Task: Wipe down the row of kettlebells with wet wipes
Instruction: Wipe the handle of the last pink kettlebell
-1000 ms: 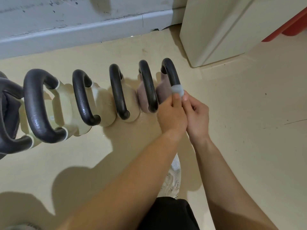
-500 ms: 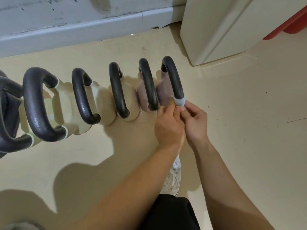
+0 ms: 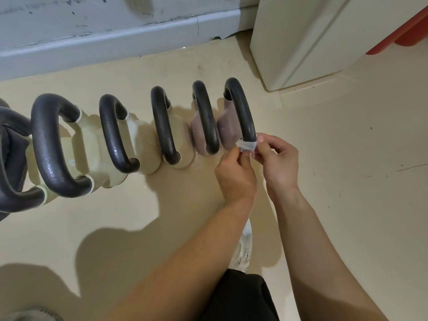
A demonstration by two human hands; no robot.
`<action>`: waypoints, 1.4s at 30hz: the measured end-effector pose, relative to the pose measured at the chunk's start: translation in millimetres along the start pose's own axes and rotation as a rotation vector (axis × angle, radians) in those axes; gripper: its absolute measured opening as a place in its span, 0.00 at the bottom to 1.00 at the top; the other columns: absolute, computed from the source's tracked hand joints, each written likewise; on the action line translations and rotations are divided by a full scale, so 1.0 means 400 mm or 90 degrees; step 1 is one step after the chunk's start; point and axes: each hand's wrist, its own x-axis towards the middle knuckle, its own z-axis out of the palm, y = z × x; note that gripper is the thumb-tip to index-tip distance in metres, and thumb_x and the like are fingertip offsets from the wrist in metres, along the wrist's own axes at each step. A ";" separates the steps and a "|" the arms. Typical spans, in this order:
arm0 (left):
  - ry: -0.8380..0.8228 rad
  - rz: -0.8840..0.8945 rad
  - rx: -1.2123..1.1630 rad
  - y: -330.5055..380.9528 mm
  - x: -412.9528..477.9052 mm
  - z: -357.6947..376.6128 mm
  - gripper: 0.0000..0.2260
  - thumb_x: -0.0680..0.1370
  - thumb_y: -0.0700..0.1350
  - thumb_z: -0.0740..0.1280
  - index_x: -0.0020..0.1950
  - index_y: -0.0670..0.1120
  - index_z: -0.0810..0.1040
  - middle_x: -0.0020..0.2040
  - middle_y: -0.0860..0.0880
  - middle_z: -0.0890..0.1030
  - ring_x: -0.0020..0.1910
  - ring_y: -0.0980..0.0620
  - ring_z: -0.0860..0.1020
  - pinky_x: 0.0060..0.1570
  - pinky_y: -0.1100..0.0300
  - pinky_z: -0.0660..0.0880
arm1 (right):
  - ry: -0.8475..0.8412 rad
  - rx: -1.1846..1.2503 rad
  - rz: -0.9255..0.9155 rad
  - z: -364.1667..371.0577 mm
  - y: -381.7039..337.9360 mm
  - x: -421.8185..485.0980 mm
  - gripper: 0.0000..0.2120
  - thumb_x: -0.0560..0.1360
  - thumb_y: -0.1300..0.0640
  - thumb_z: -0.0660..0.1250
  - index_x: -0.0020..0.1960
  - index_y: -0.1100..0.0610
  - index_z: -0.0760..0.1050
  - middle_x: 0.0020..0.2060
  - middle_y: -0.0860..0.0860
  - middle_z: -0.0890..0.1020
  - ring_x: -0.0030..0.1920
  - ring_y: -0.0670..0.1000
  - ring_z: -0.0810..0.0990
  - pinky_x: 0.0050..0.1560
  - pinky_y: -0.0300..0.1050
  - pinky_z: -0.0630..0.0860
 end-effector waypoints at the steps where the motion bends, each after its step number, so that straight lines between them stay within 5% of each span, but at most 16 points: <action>1: 0.003 -0.026 -0.021 0.011 -0.003 -0.001 0.07 0.79 0.44 0.68 0.44 0.44 0.83 0.34 0.53 0.78 0.34 0.55 0.72 0.35 0.65 0.66 | 0.002 0.008 0.004 0.001 0.002 0.001 0.08 0.79 0.62 0.68 0.46 0.55 0.86 0.38 0.56 0.83 0.39 0.52 0.78 0.52 0.57 0.81; 4: -0.008 -0.133 -0.088 0.039 -0.013 0.003 0.07 0.79 0.46 0.69 0.45 0.47 0.85 0.34 0.55 0.79 0.34 0.58 0.74 0.37 0.68 0.69 | 0.027 -0.006 0.018 0.004 0.008 0.008 0.07 0.78 0.65 0.69 0.48 0.59 0.86 0.37 0.53 0.84 0.37 0.49 0.81 0.48 0.50 0.82; 9: -0.002 -0.219 -0.197 0.056 -0.021 0.007 0.14 0.79 0.50 0.65 0.36 0.49 0.81 0.33 0.53 0.81 0.37 0.52 0.78 0.43 0.57 0.77 | 0.060 -0.038 0.033 0.016 0.018 0.019 0.05 0.79 0.66 0.69 0.51 0.62 0.84 0.36 0.52 0.84 0.31 0.43 0.82 0.35 0.38 0.80; 13: 0.062 -0.255 -0.208 0.051 -0.004 0.017 0.10 0.81 0.44 0.65 0.42 0.48 0.82 0.37 0.50 0.83 0.39 0.50 0.83 0.45 0.55 0.82 | 0.085 -0.069 0.039 0.028 0.039 0.033 0.05 0.77 0.64 0.70 0.50 0.60 0.85 0.38 0.57 0.86 0.35 0.48 0.84 0.43 0.48 0.84; 18: 0.079 -0.397 -0.301 0.054 0.020 0.037 0.05 0.81 0.41 0.65 0.50 0.44 0.82 0.44 0.48 0.84 0.38 0.52 0.83 0.43 0.60 0.82 | 0.048 -0.077 0.039 0.027 0.028 0.037 0.07 0.77 0.67 0.68 0.47 0.62 0.85 0.32 0.52 0.85 0.30 0.48 0.81 0.37 0.48 0.82; 23: 0.079 -0.429 -0.333 0.065 0.024 0.023 0.06 0.80 0.38 0.66 0.47 0.47 0.80 0.43 0.47 0.83 0.34 0.54 0.80 0.41 0.61 0.78 | -0.035 -0.074 0.059 0.000 0.010 0.047 0.07 0.77 0.66 0.67 0.44 0.62 0.84 0.32 0.57 0.82 0.36 0.57 0.82 0.49 0.66 0.83; 26: 0.078 -0.379 -0.319 0.082 0.004 0.007 0.05 0.80 0.37 0.67 0.49 0.47 0.80 0.42 0.47 0.82 0.33 0.54 0.80 0.41 0.62 0.79 | -0.053 -0.028 0.061 -0.019 -0.022 0.040 0.06 0.79 0.65 0.68 0.46 0.62 0.84 0.35 0.59 0.85 0.39 0.57 0.84 0.52 0.58 0.85; 30: 0.045 -0.249 -0.261 0.101 -0.003 -0.025 0.05 0.78 0.44 0.70 0.53 0.47 0.83 0.42 0.48 0.85 0.41 0.52 0.83 0.50 0.56 0.81 | -0.085 -0.020 0.019 -0.024 -0.081 0.035 0.08 0.79 0.65 0.69 0.43 0.60 0.84 0.30 0.52 0.83 0.34 0.49 0.82 0.42 0.42 0.81; 35: -0.014 -0.102 -0.143 0.128 0.017 -0.057 0.11 0.77 0.42 0.71 0.60 0.46 0.82 0.47 0.51 0.85 0.45 0.58 0.83 0.49 0.68 0.78 | -0.100 -0.147 -0.045 -0.010 -0.138 0.067 0.10 0.75 0.63 0.70 0.39 0.52 0.85 0.33 0.49 0.85 0.40 0.54 0.86 0.50 0.56 0.85; 39: -0.023 0.039 -0.029 0.130 0.026 -0.064 0.08 0.78 0.41 0.70 0.57 0.47 0.81 0.46 0.52 0.82 0.43 0.56 0.82 0.48 0.63 0.80 | -0.072 -0.134 -0.083 -0.003 -0.143 0.071 0.04 0.74 0.63 0.73 0.46 0.55 0.85 0.28 0.40 0.80 0.36 0.43 0.82 0.48 0.42 0.82; 42: -0.029 0.166 0.049 0.128 0.032 -0.073 0.05 0.78 0.42 0.69 0.53 0.48 0.80 0.47 0.51 0.80 0.44 0.52 0.81 0.48 0.53 0.80 | -0.036 -0.082 -0.121 -0.003 -0.125 0.056 0.05 0.74 0.65 0.74 0.50 0.59 0.85 0.34 0.43 0.84 0.38 0.42 0.84 0.48 0.40 0.82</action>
